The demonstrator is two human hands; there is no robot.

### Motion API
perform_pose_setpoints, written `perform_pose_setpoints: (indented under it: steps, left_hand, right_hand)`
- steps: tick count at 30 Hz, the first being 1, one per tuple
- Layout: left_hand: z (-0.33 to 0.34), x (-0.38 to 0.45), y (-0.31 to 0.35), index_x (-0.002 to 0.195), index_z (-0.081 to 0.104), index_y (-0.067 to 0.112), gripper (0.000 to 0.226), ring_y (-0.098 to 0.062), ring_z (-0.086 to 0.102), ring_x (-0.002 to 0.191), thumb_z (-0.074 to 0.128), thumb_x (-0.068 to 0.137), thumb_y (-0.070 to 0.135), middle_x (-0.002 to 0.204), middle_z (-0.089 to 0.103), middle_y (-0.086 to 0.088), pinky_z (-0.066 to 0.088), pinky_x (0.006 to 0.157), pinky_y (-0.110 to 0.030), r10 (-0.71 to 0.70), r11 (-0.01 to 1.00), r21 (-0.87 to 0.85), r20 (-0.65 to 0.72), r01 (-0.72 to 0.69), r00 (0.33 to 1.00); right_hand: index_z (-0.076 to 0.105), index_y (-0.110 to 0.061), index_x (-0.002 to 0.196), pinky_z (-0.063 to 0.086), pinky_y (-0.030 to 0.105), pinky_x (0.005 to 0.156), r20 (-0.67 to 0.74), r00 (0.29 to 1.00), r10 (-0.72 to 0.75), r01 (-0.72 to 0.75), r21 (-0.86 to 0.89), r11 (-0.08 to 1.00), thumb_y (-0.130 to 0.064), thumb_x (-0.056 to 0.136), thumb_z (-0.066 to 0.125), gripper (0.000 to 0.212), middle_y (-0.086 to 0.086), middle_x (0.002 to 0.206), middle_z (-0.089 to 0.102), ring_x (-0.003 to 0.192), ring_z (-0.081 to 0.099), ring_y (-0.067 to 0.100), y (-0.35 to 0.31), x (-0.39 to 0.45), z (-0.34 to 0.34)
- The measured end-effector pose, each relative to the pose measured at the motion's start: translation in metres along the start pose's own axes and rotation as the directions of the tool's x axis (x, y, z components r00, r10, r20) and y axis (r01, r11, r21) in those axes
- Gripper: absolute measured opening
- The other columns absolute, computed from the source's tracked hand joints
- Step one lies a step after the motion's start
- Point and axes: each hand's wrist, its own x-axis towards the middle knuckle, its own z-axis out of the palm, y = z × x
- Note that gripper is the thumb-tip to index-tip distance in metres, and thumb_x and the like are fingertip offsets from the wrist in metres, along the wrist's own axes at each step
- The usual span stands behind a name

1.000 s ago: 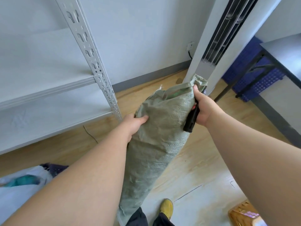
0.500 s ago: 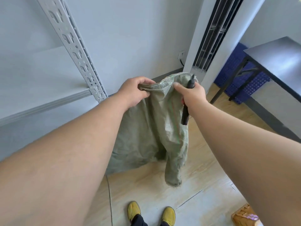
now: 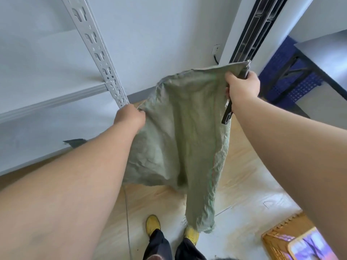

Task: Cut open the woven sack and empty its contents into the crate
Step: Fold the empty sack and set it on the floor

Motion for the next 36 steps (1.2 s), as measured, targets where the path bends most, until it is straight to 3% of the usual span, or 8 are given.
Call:
perform_pose_setpoints:
  steps: [6, 9, 12, 14, 18, 23, 31, 36]
  left_hand:
    - [-0.039, -0.007, 0.06, 0.084, 0.063, 0.016, 0.011, -0.023, 0.053, 0.074, 0.055, 0.089, 0.023, 0.069, 0.052, -0.003, 0.034, 0.053, -0.025, 0.209, 0.917, -0.365, 0.096, -0.161, 0.973]
    - [-0.061, -0.014, 0.08, 0.103, 0.069, 0.021, 0.016, -0.017, 0.057, 0.085, 0.057, 0.092, 0.021, 0.093, 0.064, 0.001, 0.043, 0.071, -0.024, 0.41, 0.845, -0.44, 0.167, -0.304, 0.897]
    - [-0.078, -0.017, 0.083, 0.116, 0.064, 0.028, 0.027, -0.01, 0.057, 0.1, 0.062, 0.09, 0.034, 0.113, 0.063, 0.007, 0.044, 0.086, -0.024, 0.475, 0.781, -0.539, 0.187, -0.315, 0.86]
    - [-0.088, -0.016, 0.074, 0.12, 0.059, 0.03, 0.04, -0.011, 0.059, 0.104, 0.069, 0.083, 0.043, 0.117, 0.063, 0.007, 0.043, 0.092, -0.026, 0.505, 0.824, -0.404, 0.21, -0.396, 0.837]
    - [-0.105, -0.013, 0.037, 0.125, 0.056, 0.016, 0.058, -0.027, 0.057, 0.109, 0.074, 0.077, 0.044, 0.112, 0.06, -0.004, 0.046, 0.093, -0.035, 0.316, 0.786, 0.418, 0.362, -0.455, 0.877]
    - [-0.112, -0.012, -0.003, 0.123, 0.057, 0.009, 0.043, -0.029, 0.054, 0.112, 0.061, 0.091, 0.036, 0.126, 0.057, -0.011, 0.039, 0.08, -0.029, 0.154, 0.751, 0.566, 0.351, -0.34, 0.924]
    - [-0.11, -0.01, 0.023, 0.112, 0.06, 0.0, 0.027, -0.037, 0.065, 0.094, 0.053, 0.093, 0.017, 0.114, 0.063, -0.022, 0.042, 0.042, -0.027, 0.02, 0.976, -0.218, 0.001, -0.019, 1.0]
    - [-0.129, -0.005, 0.022, 0.124, 0.055, 0.005, 0.037, -0.03, 0.064, 0.102, 0.045, 0.089, -0.001, 0.122, 0.061, -0.014, 0.056, 0.083, -0.041, -0.256, 0.731, -0.663, -0.047, 0.162, 0.965]
  right_hand:
    - [0.06, -0.022, 0.106, 0.05, 0.019, 0.055, 0.505, 0.861, -0.065, 0.14, -0.111, 0.984, -0.036, 0.064, 0.089, 0.053, -0.007, 0.089, 0.071, 0.062, 0.063, 0.003, -0.005, -0.051, 0.037]
    - [0.065, -0.022, 0.088, 0.043, 0.016, 0.046, 0.618, 0.784, -0.06, 0.157, -0.104, 0.982, -0.032, 0.066, 0.088, 0.034, -0.016, 0.061, 0.065, 0.043, 0.054, -0.004, -0.01, -0.065, 0.051]
    - [0.062, -0.023, 0.072, 0.044, 0.024, 0.048, 0.477, 0.878, -0.044, 0.116, -0.124, 0.985, -0.027, 0.07, 0.082, 0.021, -0.009, 0.054, 0.058, 0.039, 0.049, 0.006, -0.014, -0.065, 0.058]
    - [0.064, -0.021, 0.075, 0.047, 0.031, 0.056, 0.371, 0.929, -0.017, 0.075, -0.143, 0.987, -0.027, 0.072, 0.078, 0.015, -0.003, 0.063, 0.06, 0.049, 0.051, 0.014, -0.016, -0.06, 0.057]
    - [0.062, -0.023, 0.077, 0.049, 0.031, 0.061, 0.239, 0.969, 0.059, -0.037, -0.097, 0.995, -0.026, 0.074, 0.073, 0.012, 0.0, 0.068, 0.061, 0.055, 0.053, 0.019, -0.018, -0.045, 0.044]
    - [0.066, -0.02, 0.103, 0.055, 0.033, 0.07, 0.097, 0.983, 0.157, -0.16, 0.024, 0.987, -0.025, 0.074, 0.069, 0.029, 0.003, 0.086, 0.067, 0.069, 0.058, 0.022, -0.021, -0.031, 0.037]
    - [0.045, -0.017, 0.122, 0.055, 0.038, 0.086, 0.188, 0.982, 0.01, -0.002, -0.043, 0.999, -0.029, 0.078, 0.077, 0.056, 0.0, 0.107, 0.06, 0.088, 0.063, 0.02, -0.028, -0.054, 0.062]
    - [0.054, -0.024, 0.099, 0.055, 0.037, 0.084, 0.171, 0.97, -0.173, 0.182, -0.035, 0.983, -0.027, 0.084, 0.068, 0.021, -0.014, 0.081, 0.058, 0.075, 0.059, 0.009, -0.043, -0.07, 0.065]
